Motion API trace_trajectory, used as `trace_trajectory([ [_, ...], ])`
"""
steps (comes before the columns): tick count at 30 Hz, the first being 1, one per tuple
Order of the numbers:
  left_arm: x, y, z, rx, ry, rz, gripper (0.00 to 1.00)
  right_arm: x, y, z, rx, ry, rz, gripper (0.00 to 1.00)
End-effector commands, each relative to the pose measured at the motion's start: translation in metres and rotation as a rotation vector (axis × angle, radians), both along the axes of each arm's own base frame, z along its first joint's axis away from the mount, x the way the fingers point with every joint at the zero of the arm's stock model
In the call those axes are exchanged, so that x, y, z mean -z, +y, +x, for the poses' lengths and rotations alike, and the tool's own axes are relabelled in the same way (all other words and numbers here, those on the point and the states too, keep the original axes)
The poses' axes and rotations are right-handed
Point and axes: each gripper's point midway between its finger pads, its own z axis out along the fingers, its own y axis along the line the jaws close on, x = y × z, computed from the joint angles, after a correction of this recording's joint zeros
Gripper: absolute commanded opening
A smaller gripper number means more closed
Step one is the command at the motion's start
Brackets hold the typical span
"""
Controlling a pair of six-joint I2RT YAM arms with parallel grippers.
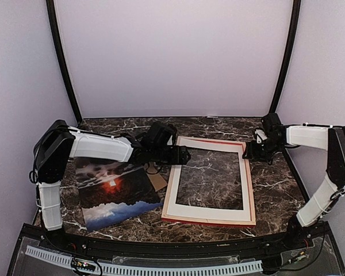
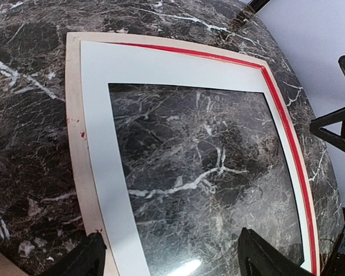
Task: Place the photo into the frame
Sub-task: Place the mat board on the glass panel.
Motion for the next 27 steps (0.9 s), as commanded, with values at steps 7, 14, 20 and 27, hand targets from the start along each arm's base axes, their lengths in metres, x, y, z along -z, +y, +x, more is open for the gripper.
trace_trajectory([
  [7, -0.006, -0.023, -0.005, 0.097, 0.016, -0.036, 0.82, -0.019, 0.004, 0.011, -0.012, -0.068, -0.001, 0.62],
  [14, 0.014, -0.022, -0.005, 0.095, 0.044, 0.0, 0.82, -0.018, 0.004, 0.01, -0.015, -0.065, 0.0, 0.62],
  [20, 0.027, -0.024, -0.009, 0.103, 0.067, 0.016, 0.82, -0.018, 0.005, 0.011, -0.015, -0.062, 0.003, 0.62],
  [27, 0.037, -0.024, -0.012, 0.105, 0.079, 0.033, 0.81, -0.017, 0.005, 0.011, -0.015, -0.061, 0.001, 0.62],
])
